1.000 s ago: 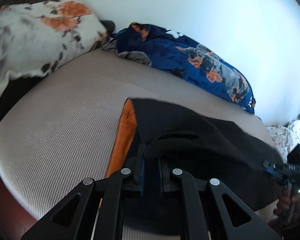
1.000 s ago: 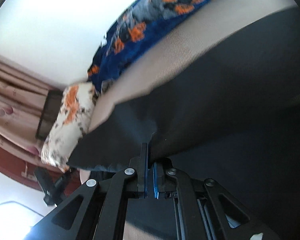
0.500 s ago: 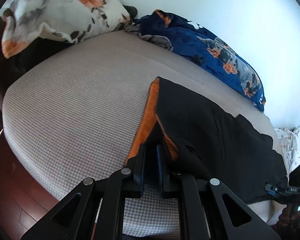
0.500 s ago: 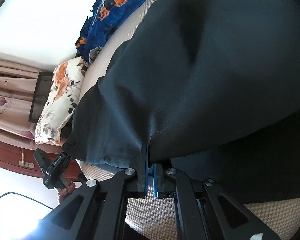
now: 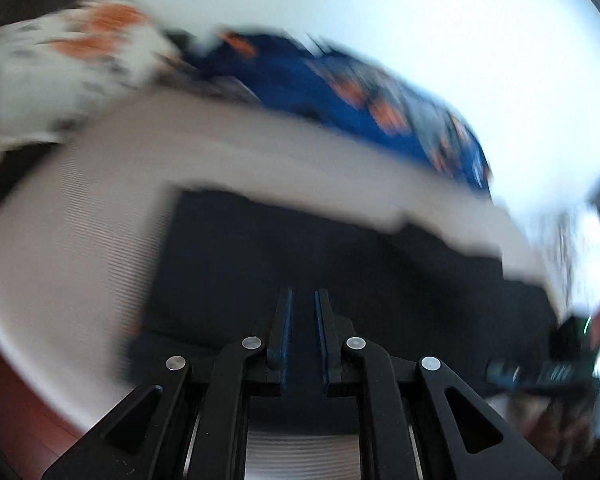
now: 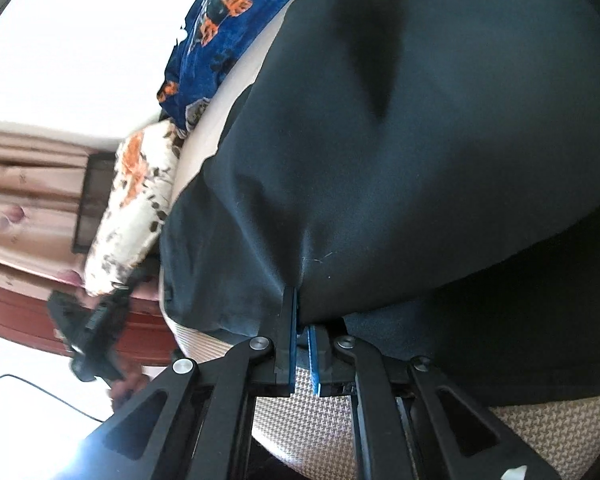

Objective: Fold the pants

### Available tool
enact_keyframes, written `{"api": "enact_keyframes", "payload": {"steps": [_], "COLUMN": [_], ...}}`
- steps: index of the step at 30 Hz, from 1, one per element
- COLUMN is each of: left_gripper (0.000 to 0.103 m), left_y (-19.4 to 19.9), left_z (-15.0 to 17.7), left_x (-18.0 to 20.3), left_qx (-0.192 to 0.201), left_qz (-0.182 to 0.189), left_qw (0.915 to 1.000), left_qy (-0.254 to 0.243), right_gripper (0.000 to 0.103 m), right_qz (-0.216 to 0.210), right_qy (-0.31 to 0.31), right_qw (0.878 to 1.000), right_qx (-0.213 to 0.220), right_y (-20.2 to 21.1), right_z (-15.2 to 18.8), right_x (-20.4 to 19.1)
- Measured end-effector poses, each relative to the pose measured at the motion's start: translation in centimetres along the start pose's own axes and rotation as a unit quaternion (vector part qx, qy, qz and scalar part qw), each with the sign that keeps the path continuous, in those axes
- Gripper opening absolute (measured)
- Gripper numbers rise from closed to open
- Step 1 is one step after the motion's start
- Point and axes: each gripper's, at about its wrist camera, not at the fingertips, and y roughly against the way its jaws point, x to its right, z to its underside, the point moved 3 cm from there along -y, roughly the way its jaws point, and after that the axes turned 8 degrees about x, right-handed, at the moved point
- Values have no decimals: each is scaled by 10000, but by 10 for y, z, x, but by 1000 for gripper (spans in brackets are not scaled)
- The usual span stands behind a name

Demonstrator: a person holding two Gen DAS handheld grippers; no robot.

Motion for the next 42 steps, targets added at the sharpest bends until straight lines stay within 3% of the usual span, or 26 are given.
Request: {"api": "enact_keyframes", "payload": {"steps": [2, 4, 9, 12, 15, 19, 22, 25, 28, 34, 39, 42], "left_gripper": [12, 12, 11, 11, 11, 12, 12, 12, 12, 12, 12, 12], "left_y": [-31, -30, -34, -36, -33, -33, -34, -35, -36, -36, -36, -35], "left_z": [20, 23, 20, 17, 19, 18, 17, 16, 15, 15, 15, 16], "left_x": [13, 15, 12, 12, 10, 9, 8, 11, 12, 12, 12, 12], "left_qx": [-465, -224, -362, -395, -395, -426, -451, -493, -561, -615, -597, -601], "left_qz": [-17, -38, 86, 91, 111, 134, 134, 105, 105, 159, 153, 147], "left_qw": [9987, 9994, 9992, 9990, 9991, 9990, 9989, 9986, 9982, 9976, 9975, 9973], "left_qy": [-193, -248, -146, -171, -134, -75, -67, -167, -194, -286, -347, -406], "right_gripper": [14, 20, 26, 26, 26, 15, 5, 4, 3, 3, 1, 1], "right_qz": [-102, -78, 256, 373, 663, 553, 886, 928, 1085, 1525, 1297, 1347], "right_qy": [-94, -154, -238, -772, -1260, -1853, -1643, -1418, -1100, -1164, -1679, -1614], "right_qw": [9998, 9992, 9920, 9773, 9525, 9309, 9251, 9208, 9227, 9367, 9364, 9369], "right_qx": [155, 366, 1211, 1936, 2691, 3099, 3307, 3514, 3532, 2929, 2797, 2793], "right_y": [11, 27, 83, 129, 184, 226, 243, 266, 290, 310, 302, 303], "right_z": [-4, -13, -55, -88, -121, -151, -165, -165, -145, -95, -73, -72], "right_x": [6, 13, 52, 96, 149, 198, 201, 195, 180, 190, 224, 217]}}
